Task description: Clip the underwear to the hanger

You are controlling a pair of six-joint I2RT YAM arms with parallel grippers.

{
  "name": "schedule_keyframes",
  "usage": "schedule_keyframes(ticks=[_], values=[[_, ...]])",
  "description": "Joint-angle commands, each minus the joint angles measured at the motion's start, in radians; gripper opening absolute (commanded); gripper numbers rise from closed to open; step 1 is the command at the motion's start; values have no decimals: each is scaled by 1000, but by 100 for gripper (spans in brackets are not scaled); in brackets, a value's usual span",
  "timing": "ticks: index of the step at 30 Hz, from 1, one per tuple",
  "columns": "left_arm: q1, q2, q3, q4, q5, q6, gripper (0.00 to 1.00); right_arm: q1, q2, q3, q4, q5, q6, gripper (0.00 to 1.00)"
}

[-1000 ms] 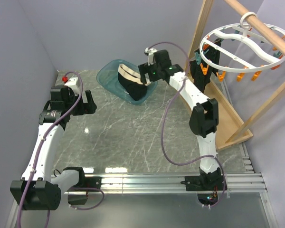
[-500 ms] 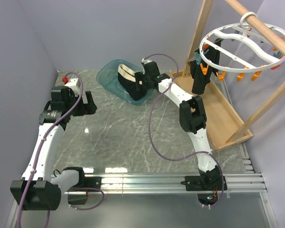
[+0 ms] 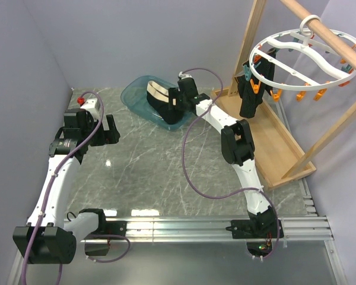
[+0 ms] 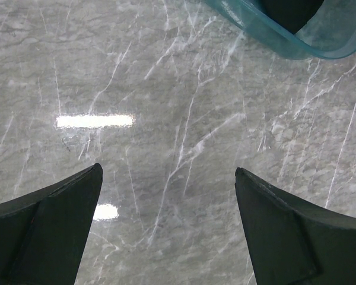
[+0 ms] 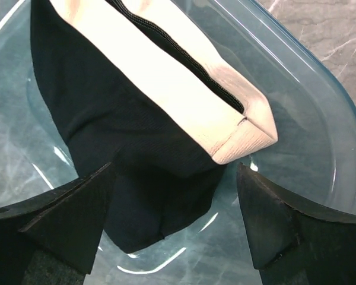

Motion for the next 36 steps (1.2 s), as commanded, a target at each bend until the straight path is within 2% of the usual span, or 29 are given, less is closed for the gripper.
schedule_keyframes(ticks=[1, 8, 18, 26, 30, 31, 34, 35, 36], values=[[4, -7, 6, 9, -11, 7, 99, 0, 21, 54, 36, -11, 35, 89], [4, 4, 12, 6, -8, -3, 99, -3, 14, 34, 19, 30, 130, 84], [4, 26, 13, 4, -17, -13, 99, -6, 38, 3, 0, -91, 274, 82], [4, 58, 23, 0, -31, -21, 99, -38, 56, -9, 6, -140, 343, 74], [4, 79, 39, -6, -43, -24, 99, -67, 67, -26, 22, -191, 377, 51], [4, 82, 44, -9, -46, -24, 99, -73, 66, -35, 23, -201, 386, 39], [4, 96, 53, -12, -51, -27, 99, -92, 69, -46, 42, -247, 380, 20], [4, 96, 53, -12, -51, -27, 99, -93, 69, -46, 51, -260, 368, 7], [4, 101, 56, -12, -51, -27, 99, -93, 69, -46, 57, -284, 357, 1]])
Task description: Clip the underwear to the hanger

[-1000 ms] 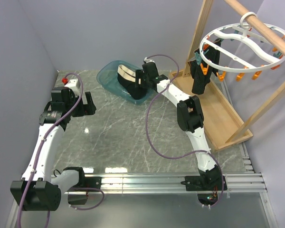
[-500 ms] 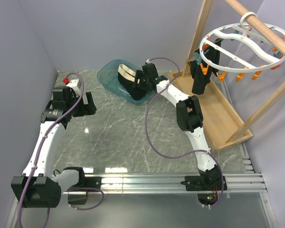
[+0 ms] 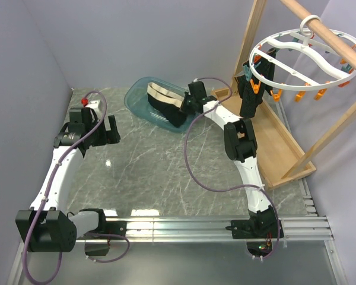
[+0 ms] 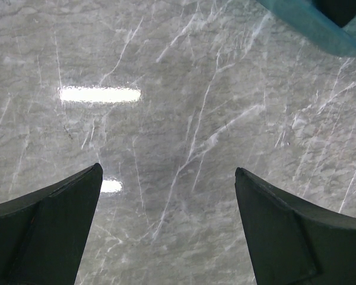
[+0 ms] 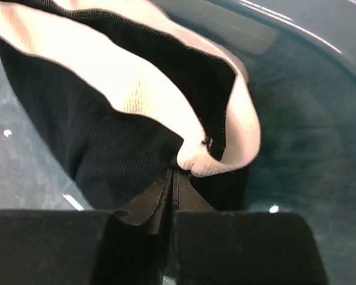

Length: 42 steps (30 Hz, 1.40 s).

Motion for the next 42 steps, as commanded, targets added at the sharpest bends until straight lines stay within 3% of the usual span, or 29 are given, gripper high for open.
schedule_keyframes(ticks=[1, 8, 15, 26, 42], values=[[4, 6, 51, 4, -14, -22, 99, -11, 14, -1, 42, -68, -34, 0], [4, 0, 51, 2, -17, -13, 99, 3, -38, 68, 48, -109, -99, 0], [4, -12, 46, 5, -5, -8, 99, 3, -179, 36, 137, -169, -105, 0], [4, -29, 34, 13, 6, 8, 99, 2, -324, 18, 117, -226, -120, 0], [4, -11, 75, 93, 176, 24, 99, 5, -819, -128, -73, -390, -356, 0]])
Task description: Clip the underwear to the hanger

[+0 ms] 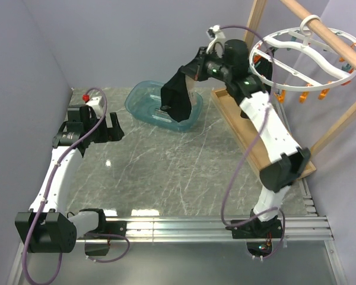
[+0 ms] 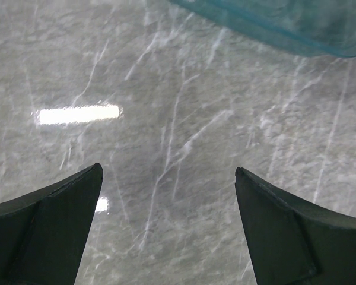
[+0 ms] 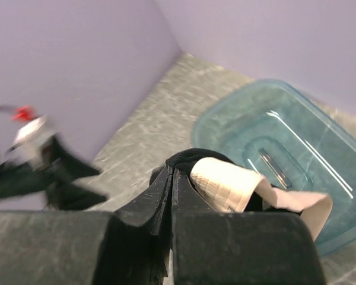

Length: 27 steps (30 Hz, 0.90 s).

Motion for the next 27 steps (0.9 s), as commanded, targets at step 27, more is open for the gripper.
schedule_keyframes(ticks=[27], values=[[3, -179, -88, 101, 420, 191, 98, 331, -137, -791, 263, -78, 116, 0]])
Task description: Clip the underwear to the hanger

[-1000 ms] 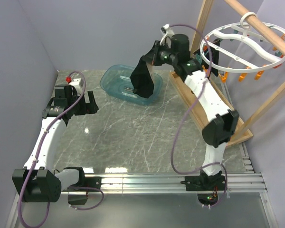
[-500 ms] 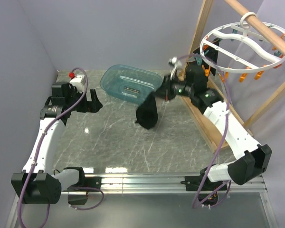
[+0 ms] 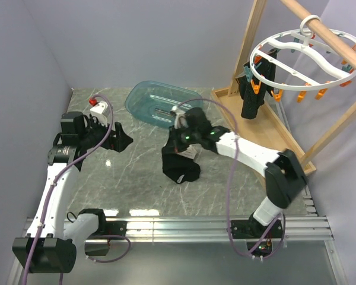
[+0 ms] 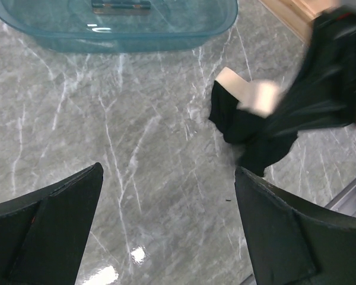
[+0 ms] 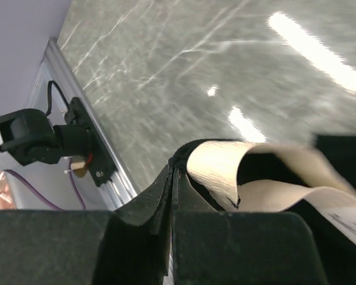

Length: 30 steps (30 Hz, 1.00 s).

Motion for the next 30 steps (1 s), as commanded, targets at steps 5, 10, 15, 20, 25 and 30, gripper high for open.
schedule_keyframes(ticks=[5, 10, 15, 20, 25, 30], values=[[2, -26, -64, 48, 64, -44, 98, 77, 165, 157, 33, -98, 55, 33], [2, -2, -97, 54, 122, -24, 99, -27, -11, 125, -44, -115, -53, 73], [-45, 99, -121, 57, 46, -39, 97, -184, -120, 50, -159, -96, -110, 67], [-179, 233, -130, 63, -135, -44, 84, -354, -110, -91, -174, -23, -150, 58], [-300, 386, -72, 106, -247, -68, 73, -439, -56, -135, -176, -46, -150, 54], [-343, 548, 8, 120, -275, -82, 62, -483, -58, -145, -194, -73, -154, 54]])
